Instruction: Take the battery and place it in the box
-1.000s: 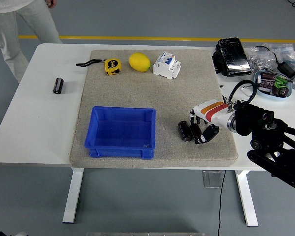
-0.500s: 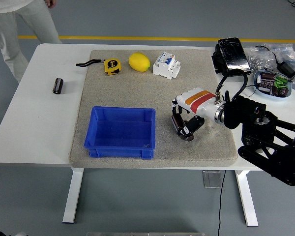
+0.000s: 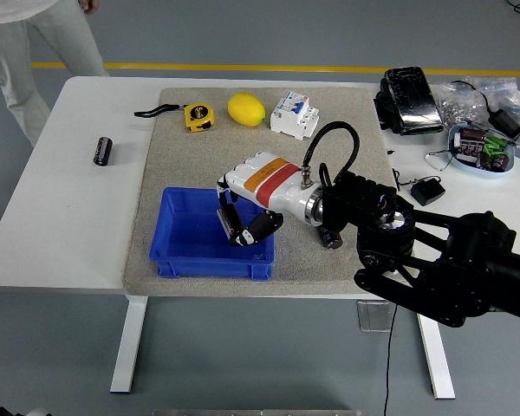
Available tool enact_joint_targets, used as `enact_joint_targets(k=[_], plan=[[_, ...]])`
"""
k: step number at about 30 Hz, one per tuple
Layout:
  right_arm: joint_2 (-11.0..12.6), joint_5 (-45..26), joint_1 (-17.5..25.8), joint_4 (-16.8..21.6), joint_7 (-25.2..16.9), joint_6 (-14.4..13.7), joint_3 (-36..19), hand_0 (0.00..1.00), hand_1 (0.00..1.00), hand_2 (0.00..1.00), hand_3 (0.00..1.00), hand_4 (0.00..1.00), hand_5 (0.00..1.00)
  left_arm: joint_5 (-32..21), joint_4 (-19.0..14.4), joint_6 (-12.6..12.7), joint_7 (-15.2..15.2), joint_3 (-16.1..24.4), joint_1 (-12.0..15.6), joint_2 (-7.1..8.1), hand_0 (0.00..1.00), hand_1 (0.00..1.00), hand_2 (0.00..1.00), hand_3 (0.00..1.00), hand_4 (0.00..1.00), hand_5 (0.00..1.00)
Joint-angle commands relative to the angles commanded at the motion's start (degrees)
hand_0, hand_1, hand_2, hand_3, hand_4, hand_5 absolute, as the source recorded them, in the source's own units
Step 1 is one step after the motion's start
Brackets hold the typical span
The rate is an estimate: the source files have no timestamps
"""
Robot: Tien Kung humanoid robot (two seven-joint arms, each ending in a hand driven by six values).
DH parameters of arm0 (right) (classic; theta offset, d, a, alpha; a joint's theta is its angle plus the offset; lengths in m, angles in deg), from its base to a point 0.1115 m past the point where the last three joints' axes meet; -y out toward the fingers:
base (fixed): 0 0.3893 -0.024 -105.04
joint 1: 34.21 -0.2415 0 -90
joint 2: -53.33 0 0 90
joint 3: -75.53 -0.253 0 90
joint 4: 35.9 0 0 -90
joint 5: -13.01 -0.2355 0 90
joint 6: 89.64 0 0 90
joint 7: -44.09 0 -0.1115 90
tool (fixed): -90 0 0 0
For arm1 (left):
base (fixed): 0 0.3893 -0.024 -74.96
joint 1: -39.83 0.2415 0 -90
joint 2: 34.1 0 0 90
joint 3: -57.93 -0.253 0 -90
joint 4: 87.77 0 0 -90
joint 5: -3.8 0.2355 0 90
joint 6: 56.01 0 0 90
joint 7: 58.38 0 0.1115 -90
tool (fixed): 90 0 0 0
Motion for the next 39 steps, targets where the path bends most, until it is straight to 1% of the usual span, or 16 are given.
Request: enact_joint_targets(k=[3, 4, 9, 10, 14, 18, 21, 22, 27, 28, 32, 35, 39], plan=[[-0.5, -0.1, -0.4, -0.7, -0.1, -0.1, 0.2, 0.426, 0.539, 0.646, 0.588, 0.959, 0.352, -0.1, 0.0, 0.0, 0.1, -0.1, -0.1, 0.05, 0.754, 0.746, 0.800, 0.628, 0.630, 0.524], [-0.6, -0.1, -0.5, -0.9, -0.1, 0.0, 0.2, 0.582, 0.665, 0.803, 0.804, 0.998, 0.358, 0.0, 0.0, 0.0, 0.1, -0.1, -0.1, 0.07, 0.754, 0.746, 0.799, 0.629, 0.630, 0.523], [-0.3, -0.6, -0.3, -1.5, -0.1, 0.2, -0.2, 0.582, 0.665, 0.803, 0.804, 0.998, 0.358, 0.1, 0.0, 0.0, 0.0, 0.1, 0.0, 0.08, 0.754, 0.746, 0.799, 0.629, 0.630, 0.523], [-0.3, -0.8, -0.3, -1.6, 0.0, 0.2, -0.4, 0.603, 0.678, 0.840, 0.860, 0.998, 0.363, 0.2, 0.0, 0.0, 0.0, 0.2, 0.0, 0.08, 0.754, 0.746, 0.799, 0.628, 0.631, 0.523], [0.1, -0.7, 0.0, -1.2, 0.0, 0.5, -1.0, 0.603, 0.678, 0.840, 0.860, 0.998, 0.363, 0.7, 0.0, -0.1, -0.1, 0.5, 0.2, 0.08, 0.754, 0.746, 0.799, 0.628, 0.631, 0.523], [1.4, 0.0, 0.3, -0.4, 0.2, 2.5, -3.0, 0.612, 0.677, 0.824, 0.856, 0.998, 0.363, 1.0, 0.0, -0.2, -0.2, 0.8, 0.5, 0.10, 0.754, 0.746, 0.798, 0.627, 0.629, 0.520], [3.3, 1.6, 0.5, 0.2, 0.5, 5.1, -5.4, 0.612, 0.677, 0.824, 0.856, 0.998, 0.363, 1.0, 0.0, -0.2, -0.2, 0.9, 0.8, 0.18, 0.754, 0.746, 0.798, 0.627, 0.629, 0.520], [4.1, 2.5, 0.6, 0.6, 0.5, 6.3, -6.1, 0.610, 0.639, 0.727, 0.765, 0.998, 0.359, 1.0, 0.0, -0.2, -0.2, 0.9, 0.8, 0.20, 0.754, 0.746, 0.798, 0.627, 0.629, 0.519], [7.5, 4.1, 1.4, 1.7, 0.4, 10.3, -7.9, 0.610, 0.639, 0.727, 0.765, 0.998, 0.359, 1.0, 0.1, -0.3, -0.2, 1.0, 1.1, 0.24, 0.754, 0.746, 0.798, 0.627, 0.629, 0.519], [8.4, 4.3, 1.7, 1.8, 0.3, 11.2, -8.0, 0.612, 0.630, 0.710, 0.747, 0.998, 0.366, 1.1, 0.1, -0.3, -0.3, 1.0, 1.1, 0.25, 0.754, 0.746, 0.797, 0.625, 0.630, 0.519], [10.6, 4.9, 2.7, 1.4, -0.2, 13.3, -7.6, 0.612, 0.630, 0.710, 0.747, 0.998, 0.366, 1.3, 0.1, -0.3, -0.3, 1.2, 1.2, 0.24, 0.754, 0.746, 0.797, 0.625, 0.630, 0.519], [11.2, 5.1, 3.4, 0.2, -0.5, 13.5, -7.0, 0.618, 0.637, 0.713, 0.750, 0.998, 0.363, 1.1, 0.1, -0.3, -0.3, 1.1, 1.2, 0.17, 0.754, 0.745, 0.797, 0.626, 0.630, 0.519], [10.9, 5.4, 4.2, -2.7, -1.3, 12.7, -5.8, 0.618, 0.637, 0.713, 0.750, 0.998, 0.363, 1.0, 0.0, -0.4, -0.4, 0.9, 1.1, 0.10, 0.754, 0.745, 0.797, 0.626, 0.630, 0.519]])
